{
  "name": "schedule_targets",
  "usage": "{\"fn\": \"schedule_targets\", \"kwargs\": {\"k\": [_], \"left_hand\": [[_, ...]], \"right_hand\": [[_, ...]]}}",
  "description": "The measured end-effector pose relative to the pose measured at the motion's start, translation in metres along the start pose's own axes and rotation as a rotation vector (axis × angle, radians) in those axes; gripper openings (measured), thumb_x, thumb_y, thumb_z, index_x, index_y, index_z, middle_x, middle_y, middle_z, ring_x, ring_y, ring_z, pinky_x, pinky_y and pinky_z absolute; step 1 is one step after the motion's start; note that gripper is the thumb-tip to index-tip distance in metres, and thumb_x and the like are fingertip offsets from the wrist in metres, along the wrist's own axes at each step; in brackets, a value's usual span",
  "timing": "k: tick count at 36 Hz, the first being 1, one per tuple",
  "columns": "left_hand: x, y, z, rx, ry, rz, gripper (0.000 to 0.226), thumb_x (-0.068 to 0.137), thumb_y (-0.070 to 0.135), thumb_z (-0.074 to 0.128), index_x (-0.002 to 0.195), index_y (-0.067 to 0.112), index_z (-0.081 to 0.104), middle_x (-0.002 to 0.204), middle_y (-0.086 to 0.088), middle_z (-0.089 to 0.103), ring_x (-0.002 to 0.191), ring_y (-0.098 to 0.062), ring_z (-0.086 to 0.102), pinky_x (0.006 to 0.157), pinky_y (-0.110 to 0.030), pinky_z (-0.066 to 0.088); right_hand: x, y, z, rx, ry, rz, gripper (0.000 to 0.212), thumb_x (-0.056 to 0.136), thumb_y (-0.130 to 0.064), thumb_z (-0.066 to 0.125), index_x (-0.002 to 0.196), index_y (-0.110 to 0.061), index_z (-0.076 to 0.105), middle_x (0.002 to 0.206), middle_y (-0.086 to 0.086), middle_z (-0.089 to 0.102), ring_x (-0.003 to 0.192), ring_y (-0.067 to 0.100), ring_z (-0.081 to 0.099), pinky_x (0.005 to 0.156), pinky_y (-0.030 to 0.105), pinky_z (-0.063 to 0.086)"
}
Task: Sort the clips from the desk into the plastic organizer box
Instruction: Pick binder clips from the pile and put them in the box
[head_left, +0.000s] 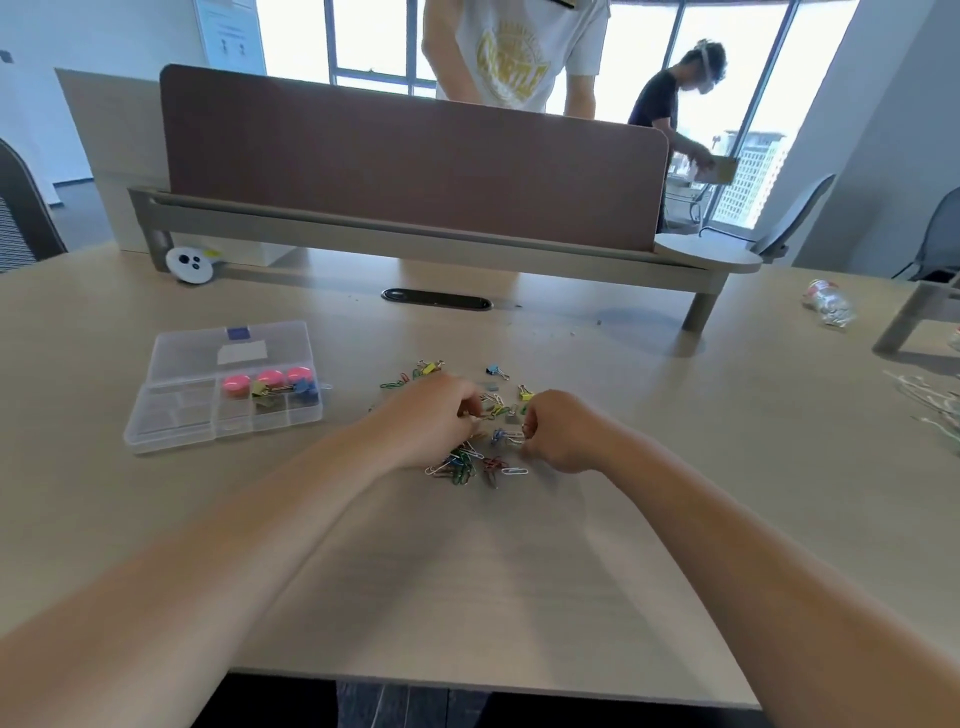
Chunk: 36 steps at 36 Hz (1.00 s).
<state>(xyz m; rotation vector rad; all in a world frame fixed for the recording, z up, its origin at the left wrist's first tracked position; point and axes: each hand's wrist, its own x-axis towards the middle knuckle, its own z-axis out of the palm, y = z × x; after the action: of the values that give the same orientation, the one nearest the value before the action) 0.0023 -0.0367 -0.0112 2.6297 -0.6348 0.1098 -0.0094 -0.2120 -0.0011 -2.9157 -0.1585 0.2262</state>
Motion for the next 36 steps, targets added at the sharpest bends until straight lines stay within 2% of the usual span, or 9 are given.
{"fn": "schedule_targets", "kwargs": {"k": [4,9,12,15,17,20,24,29,36], "left_hand": [[-0.002,-0.008,-0.005,-0.037,0.05,-0.012,0.018,0.091,0.029,0.062,0.107,0.023,0.066,0.099,0.006,0.063,0.087,-0.013,0.058,0.074,-0.028,0.045],[-0.009,-0.033,-0.021,-0.079,0.103,-0.031,0.017,0.089,0.028,0.065,0.105,0.022,0.065,0.094,0.01,0.062,0.082,-0.007,0.055,0.064,-0.019,0.037],[-0.015,-0.052,-0.035,-0.082,0.13,-0.059,0.014,0.088,0.028,0.066,0.101,0.022,0.066,0.092,0.009,0.062,0.082,-0.008,0.056,0.063,-0.017,0.038],[-0.023,-0.071,-0.047,-0.063,0.141,-0.087,0.012,0.088,0.031,0.066,0.098,0.024,0.065,0.09,0.012,0.06,0.08,-0.003,0.054,0.062,-0.014,0.037],[-0.028,-0.085,-0.055,-0.053,0.153,-0.117,0.011,0.088,0.031,0.066,0.096,0.024,0.065,0.089,0.012,0.061,0.081,-0.004,0.055,0.063,-0.015,0.039],[-0.036,-0.106,-0.065,-0.019,0.176,-0.188,0.011,0.085,0.034,0.068,0.092,0.027,0.066,0.085,0.015,0.06,0.081,-0.005,0.056,0.067,-0.021,0.044],[-0.043,-0.134,-0.072,-0.007,0.178,-0.244,0.009,0.081,0.035,0.07,0.083,0.028,0.065,0.081,0.014,0.062,0.077,-0.006,0.058,0.063,-0.02,0.044],[-0.048,-0.156,-0.073,0.043,0.156,-0.239,0.013,0.084,0.036,0.069,0.081,0.026,0.062,0.071,0.016,0.055,0.068,-0.001,0.052,0.057,-0.02,0.034],[-0.049,-0.166,-0.069,0.086,0.16,-0.188,0.005,0.085,0.027,0.064,0.081,0.027,0.064,0.075,0.014,0.057,0.074,-0.01,0.056,0.064,-0.023,0.041]], "right_hand": [[0.006,0.002,0.002,0.045,0.067,-0.012,0.019,0.086,-0.014,0.059,0.074,-0.015,0.045,0.086,0.007,0.053,0.075,0.022,0.044,0.059,0.03,0.034],[0.016,-0.018,-0.004,0.163,0.08,-0.082,0.014,0.093,-0.012,0.057,0.086,-0.012,0.045,0.087,0.005,0.05,0.073,0.018,0.04,0.058,0.026,0.031],[0.031,-0.038,-0.001,0.221,0.087,-0.145,0.007,0.096,-0.015,0.056,0.096,-0.015,0.048,0.101,0.007,0.056,0.079,0.02,0.048,0.064,0.028,0.041],[0.045,-0.065,0.003,0.266,0.108,-0.197,0.019,0.097,-0.019,0.055,0.114,-0.029,0.055,0.122,0.002,0.057,0.092,0.021,0.058,0.075,0.035,0.052],[0.054,-0.083,0.004,0.273,0.116,-0.243,0.027,0.097,-0.018,0.053,0.121,-0.029,0.057,0.128,-0.001,0.057,0.097,0.016,0.056,0.078,0.028,0.045],[0.065,-0.109,0.005,0.302,0.148,-0.284,0.021,0.096,-0.019,0.054,0.116,-0.017,0.062,0.117,0.001,0.062,0.097,0.016,0.059,0.078,0.022,0.041],[0.08,-0.137,0.011,0.396,0.155,-0.308,0.014,0.095,-0.02,0.055,0.089,-0.013,0.066,0.076,-0.001,0.069,0.061,0.006,0.059,0.057,0.022,0.04],[0.099,-0.158,0.017,0.403,0.099,-0.314,0.022,0.096,-0.017,0.052,0.078,-0.015,0.066,0.075,0.001,0.073,0.05,0.003,0.054,0.057,0.023,0.04],[0.106,-0.172,0.011,0.379,0.102,-0.322,0.023,0.094,-0.018,0.056,0.078,-0.009,0.071,0.07,0.001,0.069,0.058,0.012,0.057,0.069,0.03,0.05]]}}
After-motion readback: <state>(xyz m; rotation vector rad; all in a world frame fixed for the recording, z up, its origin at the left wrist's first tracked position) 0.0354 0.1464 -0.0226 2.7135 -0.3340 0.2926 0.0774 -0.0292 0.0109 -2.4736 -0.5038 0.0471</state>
